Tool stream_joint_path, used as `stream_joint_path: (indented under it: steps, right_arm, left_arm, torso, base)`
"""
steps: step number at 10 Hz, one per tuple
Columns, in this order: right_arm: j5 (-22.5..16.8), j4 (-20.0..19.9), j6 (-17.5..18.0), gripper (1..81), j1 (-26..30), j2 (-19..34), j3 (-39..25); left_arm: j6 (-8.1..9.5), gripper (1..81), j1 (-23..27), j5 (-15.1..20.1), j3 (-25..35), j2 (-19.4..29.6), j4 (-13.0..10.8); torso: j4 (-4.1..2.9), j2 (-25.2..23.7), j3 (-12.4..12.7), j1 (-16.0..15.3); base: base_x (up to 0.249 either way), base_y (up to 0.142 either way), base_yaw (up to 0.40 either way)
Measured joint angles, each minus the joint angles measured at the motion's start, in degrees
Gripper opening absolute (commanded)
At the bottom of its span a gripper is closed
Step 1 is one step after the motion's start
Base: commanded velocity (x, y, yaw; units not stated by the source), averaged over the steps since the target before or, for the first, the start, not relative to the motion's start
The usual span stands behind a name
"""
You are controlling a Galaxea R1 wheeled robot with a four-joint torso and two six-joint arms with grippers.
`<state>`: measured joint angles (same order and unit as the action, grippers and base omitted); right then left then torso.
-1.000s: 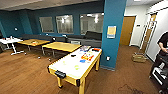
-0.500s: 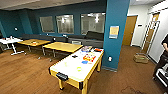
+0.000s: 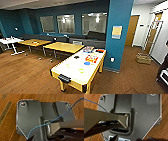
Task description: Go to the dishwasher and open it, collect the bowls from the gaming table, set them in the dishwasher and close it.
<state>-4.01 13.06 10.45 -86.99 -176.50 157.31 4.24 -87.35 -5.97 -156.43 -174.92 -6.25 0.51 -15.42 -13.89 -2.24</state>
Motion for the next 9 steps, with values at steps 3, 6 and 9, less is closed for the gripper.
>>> stream_joint_path:
  steps: [3, 6, 9]
  right_arm:
    - [0.00, 0.00, 0.00, 81.1, 0.02, 0.00, 0.00]
    - [0.00, 0.00, 0.02, 81.1, 0.02, 0.12, 0.11]
    - [-0.01, 0.00, 0.00, 81.1, -0.02, 0.37, 0.16]
  left_arm:
    - [0.00, 81.1, 0.02, -0.04, 0.00, 0.00, 0.00]
    - [0.00, 81.1, 0.00, -0.04, 0.01, 0.00, 0.00]
    - [0.00, 81.1, 0.00, -0.04, 0.00, 0.00, 0.00]
  torso:
    - [0.00, 0.00, 0.00, -0.02]
    - [0.00, 0.00, 0.00, -0.02]
    - [0.00, 0.00, 0.00, 0.00]
  base:
    - [0.103, 0.099, 0.000]
    - [0.103, 0.099, 0.000]
    - [0.102, 0.099, 0.000]
